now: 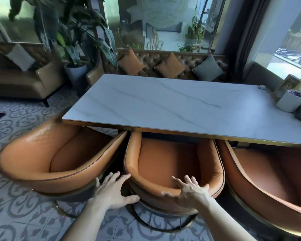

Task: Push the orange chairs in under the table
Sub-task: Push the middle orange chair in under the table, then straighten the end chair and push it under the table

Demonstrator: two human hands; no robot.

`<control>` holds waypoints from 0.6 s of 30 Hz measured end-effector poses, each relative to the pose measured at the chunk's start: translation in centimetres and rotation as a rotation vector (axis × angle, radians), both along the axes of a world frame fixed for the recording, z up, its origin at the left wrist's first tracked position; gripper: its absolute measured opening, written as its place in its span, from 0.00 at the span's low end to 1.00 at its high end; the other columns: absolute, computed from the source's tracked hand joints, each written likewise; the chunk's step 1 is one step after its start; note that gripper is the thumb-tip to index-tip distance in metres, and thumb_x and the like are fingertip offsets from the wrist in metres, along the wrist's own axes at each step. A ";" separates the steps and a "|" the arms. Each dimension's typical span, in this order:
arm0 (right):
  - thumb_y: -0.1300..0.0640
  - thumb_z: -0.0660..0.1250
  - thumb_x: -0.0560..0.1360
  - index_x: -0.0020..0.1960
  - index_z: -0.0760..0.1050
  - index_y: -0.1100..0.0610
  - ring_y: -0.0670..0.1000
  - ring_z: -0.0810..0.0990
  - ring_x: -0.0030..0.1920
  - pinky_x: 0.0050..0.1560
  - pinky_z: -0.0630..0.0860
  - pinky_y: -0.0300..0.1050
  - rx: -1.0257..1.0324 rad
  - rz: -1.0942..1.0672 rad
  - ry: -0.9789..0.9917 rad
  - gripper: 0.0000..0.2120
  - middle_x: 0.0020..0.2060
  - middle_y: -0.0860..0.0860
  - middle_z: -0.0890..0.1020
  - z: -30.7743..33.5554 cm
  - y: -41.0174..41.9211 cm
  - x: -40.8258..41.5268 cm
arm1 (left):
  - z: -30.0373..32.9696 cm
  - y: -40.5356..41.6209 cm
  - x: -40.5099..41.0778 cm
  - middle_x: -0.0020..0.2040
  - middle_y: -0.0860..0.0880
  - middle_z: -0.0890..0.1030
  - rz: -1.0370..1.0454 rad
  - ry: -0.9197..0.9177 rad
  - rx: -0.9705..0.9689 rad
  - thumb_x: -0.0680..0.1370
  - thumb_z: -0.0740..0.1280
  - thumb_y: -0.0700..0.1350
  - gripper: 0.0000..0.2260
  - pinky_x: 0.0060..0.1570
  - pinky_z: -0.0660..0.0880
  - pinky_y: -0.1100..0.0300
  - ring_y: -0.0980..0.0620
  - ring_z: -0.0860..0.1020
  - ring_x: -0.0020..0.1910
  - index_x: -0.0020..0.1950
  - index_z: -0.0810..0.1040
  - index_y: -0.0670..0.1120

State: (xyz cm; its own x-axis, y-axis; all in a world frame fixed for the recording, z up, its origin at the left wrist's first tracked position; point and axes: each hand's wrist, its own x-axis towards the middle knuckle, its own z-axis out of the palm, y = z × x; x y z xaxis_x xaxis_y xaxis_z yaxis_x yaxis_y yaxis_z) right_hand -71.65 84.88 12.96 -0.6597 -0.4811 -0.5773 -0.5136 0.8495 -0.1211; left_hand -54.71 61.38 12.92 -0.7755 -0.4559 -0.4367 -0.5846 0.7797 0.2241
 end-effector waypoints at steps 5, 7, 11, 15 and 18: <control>0.10 0.44 0.55 0.80 0.48 0.33 0.57 0.45 0.81 0.71 0.49 0.80 -0.016 0.031 0.059 0.57 0.83 0.52 0.48 2.0 -6.6 6.5 | 1.6 -6.6 7.4 0.81 0.53 0.48 0.051 0.051 -0.007 0.60 0.59 0.81 0.49 0.73 0.42 0.35 0.48 0.45 0.79 0.77 0.49 0.66; 0.10 0.44 0.57 0.81 0.46 0.34 0.57 0.44 0.82 0.71 0.48 0.80 -0.039 0.052 0.079 0.56 0.83 0.53 0.47 2.5 -9.7 9.4 | 2.1 -9.6 10.8 0.81 0.53 0.48 0.070 0.077 -0.031 0.60 0.60 0.80 0.48 0.73 0.42 0.35 0.49 0.45 0.78 0.76 0.49 0.66; 0.11 0.45 0.59 0.81 0.45 0.35 0.57 0.43 0.82 0.71 0.46 0.80 -0.103 0.110 0.112 0.55 0.83 0.53 0.46 2.9 -15.6 14.7 | 2.6 -15.1 17.2 0.81 0.53 0.47 0.116 0.096 -0.058 0.56 0.56 0.84 0.53 0.73 0.42 0.34 0.49 0.46 0.78 0.77 0.49 0.65; 0.10 0.43 0.57 0.81 0.44 0.36 0.58 0.42 0.82 0.71 0.46 0.81 -0.121 0.182 0.121 0.58 0.83 0.52 0.45 2.1 -21.2 18.9 | 2.1 -19.6 22.8 0.81 0.52 0.47 0.162 0.147 -0.057 0.49 0.49 0.85 0.58 0.72 0.42 0.33 0.47 0.46 0.78 0.77 0.48 0.65; 0.10 0.44 0.56 0.81 0.43 0.35 0.57 0.42 0.82 0.71 0.46 0.80 -0.123 0.228 0.118 0.58 0.83 0.53 0.45 1.7 -25.2 21.0 | 1.4 -22.8 25.5 0.81 0.52 0.47 0.209 0.205 -0.041 0.53 0.53 0.85 0.55 0.73 0.45 0.35 0.47 0.46 0.78 0.77 0.48 0.66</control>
